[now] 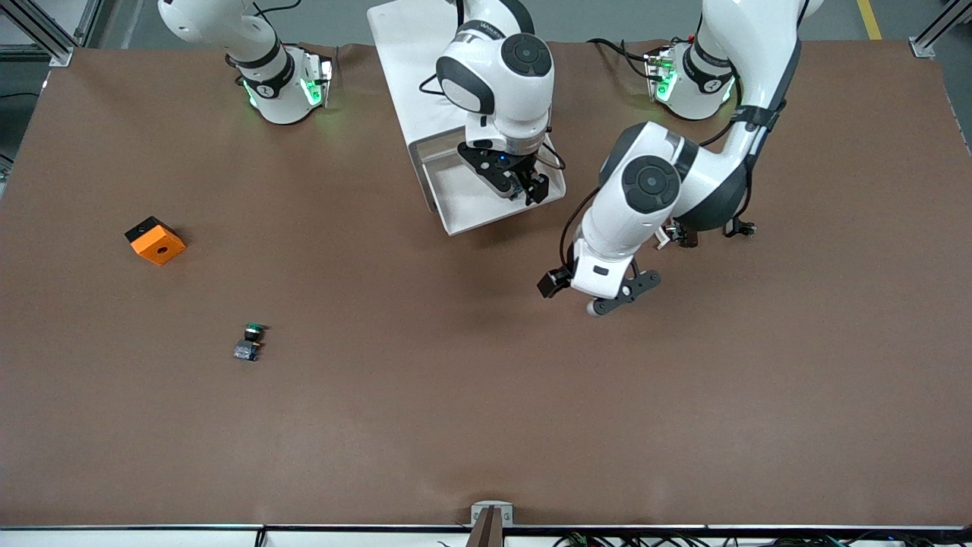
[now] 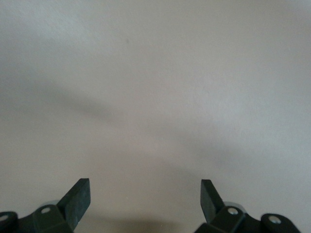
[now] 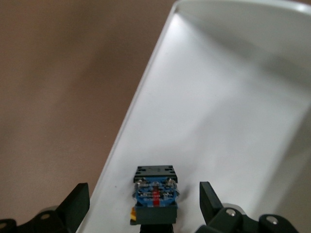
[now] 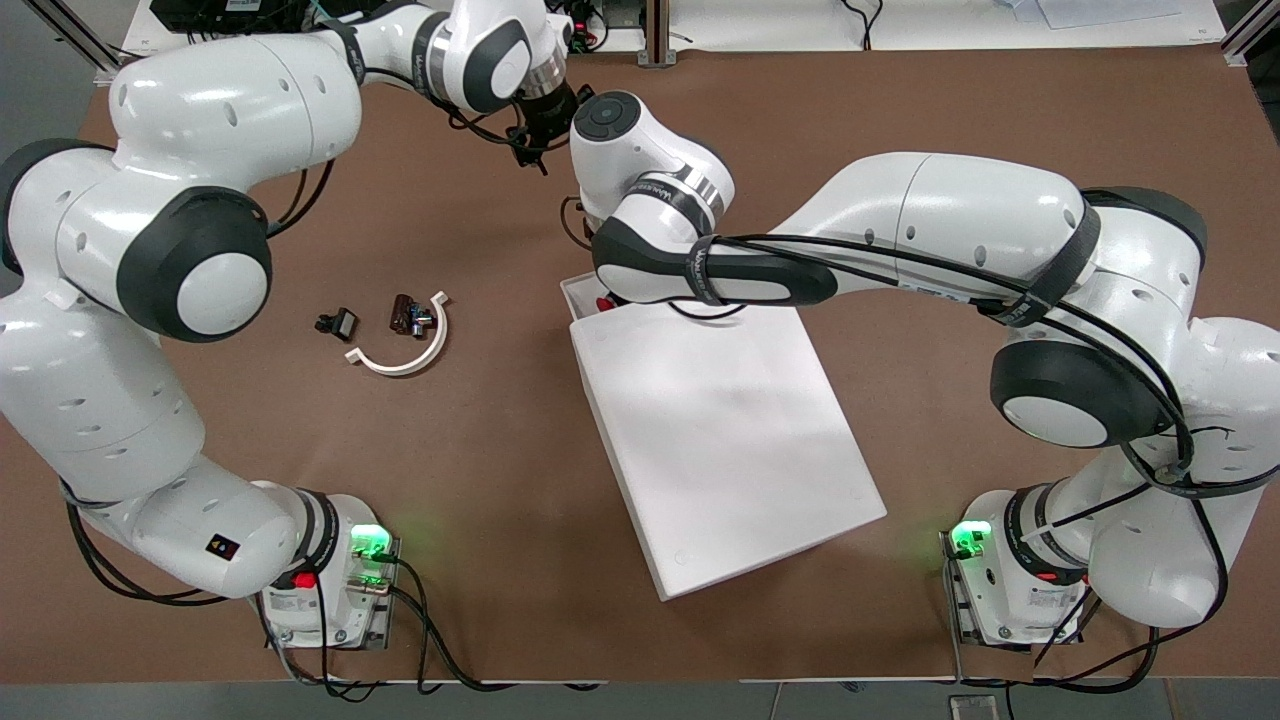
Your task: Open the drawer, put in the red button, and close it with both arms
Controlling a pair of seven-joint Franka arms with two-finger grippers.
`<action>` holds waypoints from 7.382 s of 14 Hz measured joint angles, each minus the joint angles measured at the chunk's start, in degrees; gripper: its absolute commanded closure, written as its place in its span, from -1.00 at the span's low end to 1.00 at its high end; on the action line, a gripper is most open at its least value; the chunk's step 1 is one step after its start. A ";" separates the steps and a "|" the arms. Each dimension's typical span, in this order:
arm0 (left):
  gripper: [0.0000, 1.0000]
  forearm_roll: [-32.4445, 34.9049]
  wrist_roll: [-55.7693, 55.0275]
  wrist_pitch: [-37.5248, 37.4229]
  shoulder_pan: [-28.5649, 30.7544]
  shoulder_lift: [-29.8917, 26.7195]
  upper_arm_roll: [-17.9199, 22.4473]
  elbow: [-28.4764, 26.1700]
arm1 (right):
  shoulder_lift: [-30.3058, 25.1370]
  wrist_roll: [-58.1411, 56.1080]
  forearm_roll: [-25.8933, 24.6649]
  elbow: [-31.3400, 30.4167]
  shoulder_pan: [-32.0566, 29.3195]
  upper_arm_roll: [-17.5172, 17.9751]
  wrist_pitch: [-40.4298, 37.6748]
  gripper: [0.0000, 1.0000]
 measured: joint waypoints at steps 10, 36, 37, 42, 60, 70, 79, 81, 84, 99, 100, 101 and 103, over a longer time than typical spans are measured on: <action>-1.00 0.00 -1.53 0.04 -5.27 1.51 -0.11 -1.97 | -7.70 -39.60 -0.17 1.34 -11.57 -1.46 -13.53 -1.00; -1.00 -25.37 -3.03 -15.17 -7.35 5.34 -7.86 -2.58 | -15.06 -105.32 -0.14 11.90 -62.26 -1.44 -40.08 -1.00; -1.00 -26.29 -3.03 -15.39 -7.35 5.33 -7.94 -2.58 | -15.06 -105.32 -0.15 11.90 -62.26 -1.40 -40.29 -1.00; -1.00 -28.15 -3.32 -15.88 -7.39 5.88 -9.78 -2.58 | -15.07 -105.31 -0.18 15.17 -62.33 -1.39 -40.46 -1.00; -1.00 -19.75 -3.50 -24.62 9.33 5.80 -8.89 13.49 | -30.10 -102.49 0.10 5.11 -62.27 -0.49 -38.50 -1.00; -1.00 -11.48 15.64 -33.89 28.22 -5.32 -8.76 16.04 | -32.92 -102.50 0.10 2.86 -61.52 -0.30 -33.83 -1.00; -1.00 -1.36 52.64 -46.63 26.43 -25.15 7.71 8.20 | -33.62 -102.53 0.10 2.70 -61.54 -0.64 -34.18 -1.00; -1.00 1.78 55.07 -42.44 26.18 -28.27 7.69 3.92 | -33.73 -102.54 0.10 2.66 -61.54 -0.64 -34.70 -1.00; -1.00 3.71 56.69 -34.90 25.53 -29.52 7.64 0.15 | -33.79 -102.58 0.10 2.54 -61.54 -0.64 -34.74 -1.00; -1.00 3.99 56.77 -33.27 23.18 -20.20 7.53 11.38 | -33.94 -102.58 0.10 2.08 -61.55 -0.76 -34.73 -1.00; -1.00 3.99 56.77 -33.41 23.25 -20.20 7.53 11.39 | -33.95 -102.58 0.10 2.07 -61.55 -0.76 -34.73 -1.00; -1.00 3.99 56.77 -33.41 23.28 -20.20 7.53 11.42 | -33.95 -102.58 0.10 2.07 -61.55 -0.76 -34.73 -1.00; -1.00 3.99 56.77 -33.42 23.29 -20.20 7.53 11.64 | -33.97 -102.58 0.10 2.06 -61.56 -0.77 -34.73 -1.00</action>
